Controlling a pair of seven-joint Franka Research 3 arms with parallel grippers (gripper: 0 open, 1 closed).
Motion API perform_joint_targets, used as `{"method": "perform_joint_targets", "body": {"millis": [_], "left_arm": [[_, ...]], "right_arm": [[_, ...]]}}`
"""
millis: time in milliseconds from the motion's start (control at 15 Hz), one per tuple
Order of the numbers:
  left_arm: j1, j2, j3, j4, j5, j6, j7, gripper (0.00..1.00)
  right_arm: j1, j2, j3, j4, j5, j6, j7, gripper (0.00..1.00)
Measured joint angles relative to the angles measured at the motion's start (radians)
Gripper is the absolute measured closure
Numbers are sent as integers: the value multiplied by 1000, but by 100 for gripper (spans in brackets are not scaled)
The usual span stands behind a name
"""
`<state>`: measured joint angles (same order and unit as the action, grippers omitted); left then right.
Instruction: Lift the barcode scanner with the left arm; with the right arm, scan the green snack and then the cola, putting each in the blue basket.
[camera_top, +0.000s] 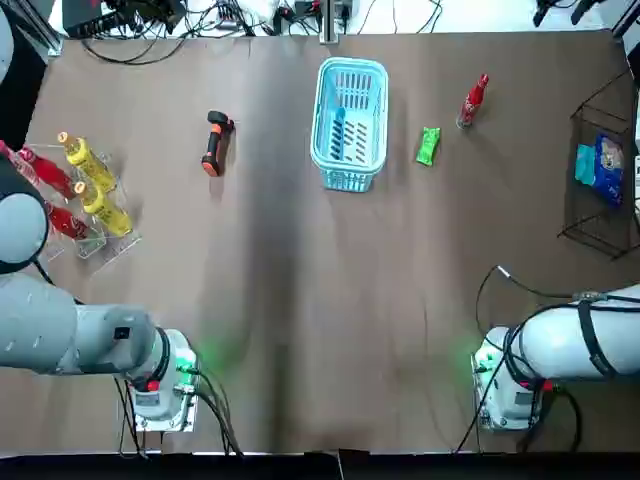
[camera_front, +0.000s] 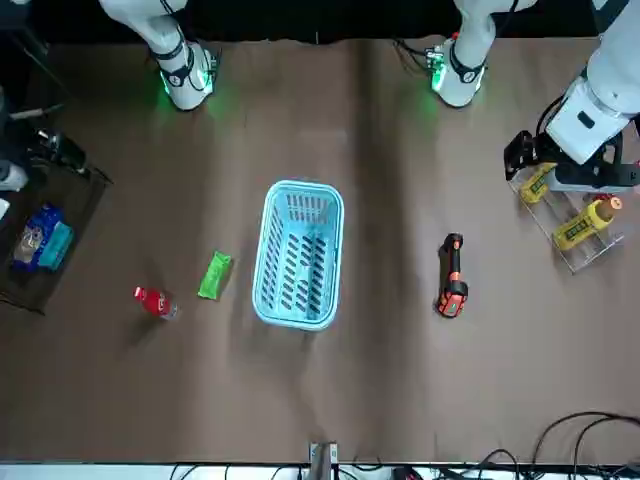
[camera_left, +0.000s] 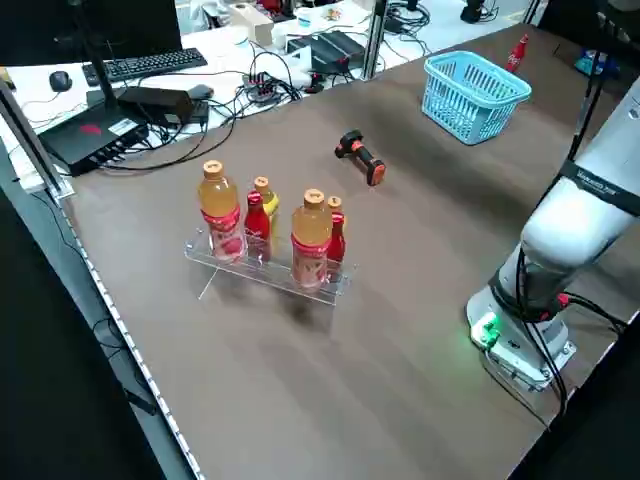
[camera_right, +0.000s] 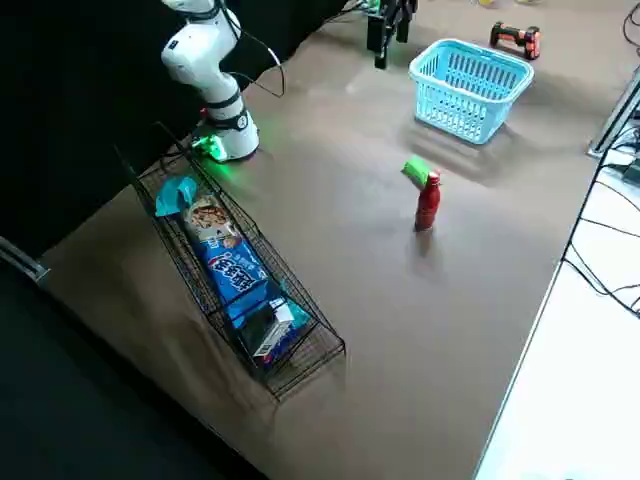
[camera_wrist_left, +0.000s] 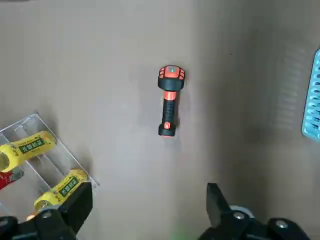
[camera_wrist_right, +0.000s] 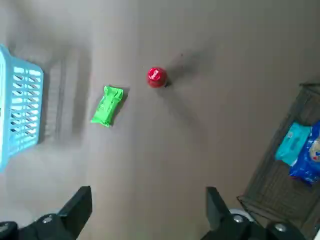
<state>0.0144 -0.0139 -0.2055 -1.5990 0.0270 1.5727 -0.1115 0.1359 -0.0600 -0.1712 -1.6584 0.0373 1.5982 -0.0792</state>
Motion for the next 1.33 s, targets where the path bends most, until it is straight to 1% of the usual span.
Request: {"method": "perform_joint_targets", "body": {"millis": [133, 333, 533, 600, 733, 867, 1067, 1200, 1333], "left_arm": [[0, 0, 0, 0, 0, -14, 12, 0], [0, 0, 1, -1, 0, -56, 59, 0], [23, 4, 1, -9, 0, -58, 63, 0], [35, 11, 2, -22, 0, -44, 67, 0], [50, 26, 2, -86, 0, 48, 69, 0], [52, 45, 2, -178, -2, 167, 65, 0], [55, 66, 1, -296, -3, 338, 57, 0], [62, 68, -1, -390, -3, 478, 56, 0], [65, 69, -1, -468, -3, 573, 55, 0]], "right_arm": [[-22, 0, 0, 0, 10, -3, -5, 0], [-14, 0, 18, 0, 20, -2, -3, 0], [-7, 0, 24, 5, 24, -2, -3, 0], [-5, 0, 25, 5, 25, -2, -4, 0], [17, 8, 26, 1, 26, -7, -5, 0], [58, 40, 27, -7, 27, -10, 8, 1], [112, 137, 31, -13, 27, 1, 112, 0], [122, 209, 31, -14, 39, 32, 133, 0], [120, 279, 28, -15, 71, 81, 136, 0]]}}
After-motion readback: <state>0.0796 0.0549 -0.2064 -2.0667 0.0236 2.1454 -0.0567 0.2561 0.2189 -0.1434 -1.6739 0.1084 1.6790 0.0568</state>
